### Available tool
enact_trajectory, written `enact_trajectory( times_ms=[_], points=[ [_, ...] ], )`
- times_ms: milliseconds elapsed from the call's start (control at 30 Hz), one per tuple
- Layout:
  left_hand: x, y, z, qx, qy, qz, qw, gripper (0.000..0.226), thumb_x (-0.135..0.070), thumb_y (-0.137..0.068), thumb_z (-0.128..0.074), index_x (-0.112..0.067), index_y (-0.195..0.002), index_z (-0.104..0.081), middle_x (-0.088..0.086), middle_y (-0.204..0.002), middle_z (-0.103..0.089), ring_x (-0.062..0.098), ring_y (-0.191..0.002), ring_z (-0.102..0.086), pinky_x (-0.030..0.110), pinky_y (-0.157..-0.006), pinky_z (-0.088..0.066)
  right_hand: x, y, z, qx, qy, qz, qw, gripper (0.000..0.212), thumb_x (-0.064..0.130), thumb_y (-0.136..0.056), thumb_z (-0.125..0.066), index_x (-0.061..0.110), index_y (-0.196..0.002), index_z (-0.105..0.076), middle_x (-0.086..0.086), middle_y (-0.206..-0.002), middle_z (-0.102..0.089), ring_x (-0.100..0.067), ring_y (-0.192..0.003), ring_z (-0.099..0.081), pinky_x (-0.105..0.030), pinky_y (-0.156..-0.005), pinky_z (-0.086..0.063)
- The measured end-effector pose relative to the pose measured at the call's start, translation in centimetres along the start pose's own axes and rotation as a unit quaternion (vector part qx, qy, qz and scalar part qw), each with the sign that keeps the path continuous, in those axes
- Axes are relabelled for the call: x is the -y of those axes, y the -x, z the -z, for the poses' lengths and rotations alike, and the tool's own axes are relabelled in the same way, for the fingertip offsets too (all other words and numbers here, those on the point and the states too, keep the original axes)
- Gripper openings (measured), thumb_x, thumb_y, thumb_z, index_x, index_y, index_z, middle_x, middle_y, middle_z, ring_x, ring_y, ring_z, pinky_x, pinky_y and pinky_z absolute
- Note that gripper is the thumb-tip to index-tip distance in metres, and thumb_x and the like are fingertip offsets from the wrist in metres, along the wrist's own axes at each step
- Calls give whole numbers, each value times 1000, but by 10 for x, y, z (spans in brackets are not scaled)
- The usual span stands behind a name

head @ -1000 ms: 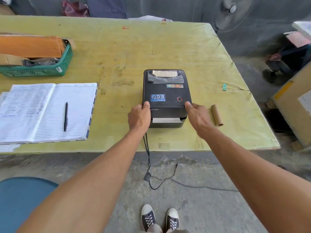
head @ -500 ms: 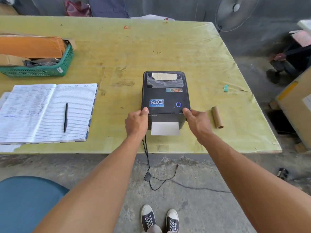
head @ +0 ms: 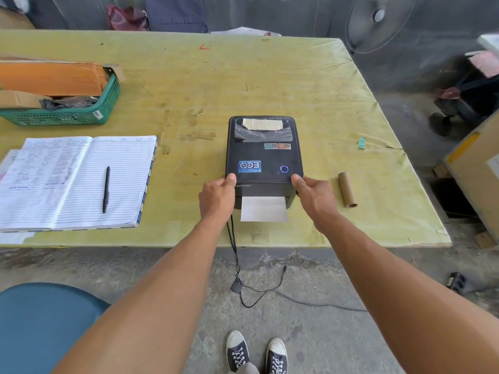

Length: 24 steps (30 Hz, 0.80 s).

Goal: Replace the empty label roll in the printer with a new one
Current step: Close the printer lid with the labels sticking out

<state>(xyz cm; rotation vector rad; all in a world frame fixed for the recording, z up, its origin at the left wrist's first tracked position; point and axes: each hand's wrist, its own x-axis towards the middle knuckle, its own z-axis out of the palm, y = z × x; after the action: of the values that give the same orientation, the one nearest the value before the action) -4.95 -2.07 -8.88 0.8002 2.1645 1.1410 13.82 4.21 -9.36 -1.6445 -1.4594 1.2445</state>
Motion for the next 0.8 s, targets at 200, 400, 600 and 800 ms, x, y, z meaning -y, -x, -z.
enact_trajectory(
  times_ms=[200,400,600,800],
  points=[
    [2,-1,0,5,0,-1,1000,40,-42,-96,-49,-32,-57,-44,-7,-63,-53,16,-63,-49,34,-67,-38,-1,0,-1,0,-3,-4,1000,36,43,-97,-56,14,-107,-75,-8,-102,-76,-27,-104,-67,-34,-85,-50],
    [3,-1,0,8,-1,1,1000,42,-42,-96,-49,-33,-57,-42,-12,-61,-49,8,-59,-44,33,-68,-36,-1,0,-1,0,-6,-4,1000,37,42,-97,-56,13,-108,-74,-10,-105,-76,-28,-106,-67,-40,-93,-51],
    [2,-1,1,8,1,1,1000,43,-41,-96,-50,-34,-55,-42,-12,-60,-48,5,-58,-42,33,-69,-37,-2,-1,-2,5,-17,-5,1000,35,42,-97,-56,14,-106,-75,-11,-104,-76,-28,-106,-67,-42,-96,-51],
    [1,0,2,11,5,0,1000,40,-42,-96,-50,-31,-57,-49,-6,-61,-54,11,-59,-48,34,-62,-38,-2,-1,-2,5,-23,-10,1000,39,42,-97,-56,8,-104,-74,-17,-108,-75,-33,-108,-67,-46,-99,-51]
  ],
)
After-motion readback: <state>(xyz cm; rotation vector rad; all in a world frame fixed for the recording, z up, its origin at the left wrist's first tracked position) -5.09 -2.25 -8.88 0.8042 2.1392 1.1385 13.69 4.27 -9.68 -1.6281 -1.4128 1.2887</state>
